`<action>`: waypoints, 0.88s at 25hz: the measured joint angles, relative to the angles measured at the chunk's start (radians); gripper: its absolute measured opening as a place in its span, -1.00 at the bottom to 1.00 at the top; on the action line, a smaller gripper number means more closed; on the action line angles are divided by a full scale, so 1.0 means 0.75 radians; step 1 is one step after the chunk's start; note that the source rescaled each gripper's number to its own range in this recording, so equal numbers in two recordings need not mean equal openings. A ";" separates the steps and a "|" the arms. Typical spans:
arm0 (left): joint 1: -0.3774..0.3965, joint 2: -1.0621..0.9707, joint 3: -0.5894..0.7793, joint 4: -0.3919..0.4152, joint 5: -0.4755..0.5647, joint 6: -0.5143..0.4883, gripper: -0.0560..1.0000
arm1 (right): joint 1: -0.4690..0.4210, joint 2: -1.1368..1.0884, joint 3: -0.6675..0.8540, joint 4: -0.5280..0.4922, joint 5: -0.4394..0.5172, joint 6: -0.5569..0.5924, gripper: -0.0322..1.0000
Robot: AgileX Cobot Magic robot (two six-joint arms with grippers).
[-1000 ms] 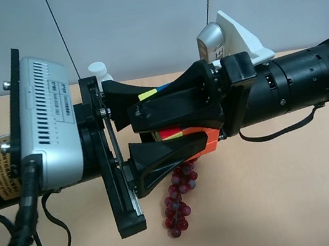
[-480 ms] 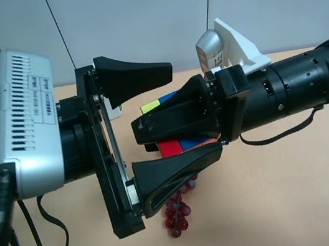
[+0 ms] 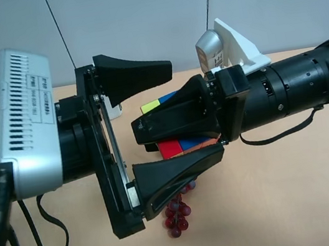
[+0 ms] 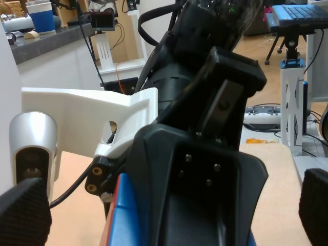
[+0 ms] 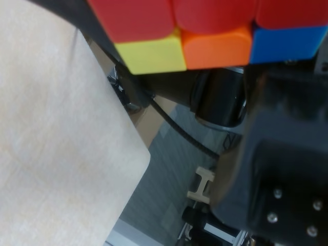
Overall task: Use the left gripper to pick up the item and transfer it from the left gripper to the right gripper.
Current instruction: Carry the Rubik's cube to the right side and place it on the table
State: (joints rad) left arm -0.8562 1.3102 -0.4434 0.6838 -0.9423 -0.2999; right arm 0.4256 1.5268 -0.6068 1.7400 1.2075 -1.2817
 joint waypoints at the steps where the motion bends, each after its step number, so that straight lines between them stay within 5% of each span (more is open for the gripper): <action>1: 0.000 -0.003 0.000 0.000 0.000 -0.002 0.98 | 0.000 0.000 0.000 0.000 0.000 0.000 -0.92; 10: 0.000 -0.123 0.000 0.029 0.201 -0.179 0.98 | 0.000 0.000 0.000 0.000 0.000 0.000 -0.92; 22: 0.000 -0.440 0.000 0.476 0.520 -0.798 0.99 | 0.000 0.000 0.000 0.000 0.000 0.000 -0.92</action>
State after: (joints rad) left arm -0.8562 0.9801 -0.4434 1.0407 -0.5525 -0.8983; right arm 0.4256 1.5268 -0.6068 1.7400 1.2075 -1.2817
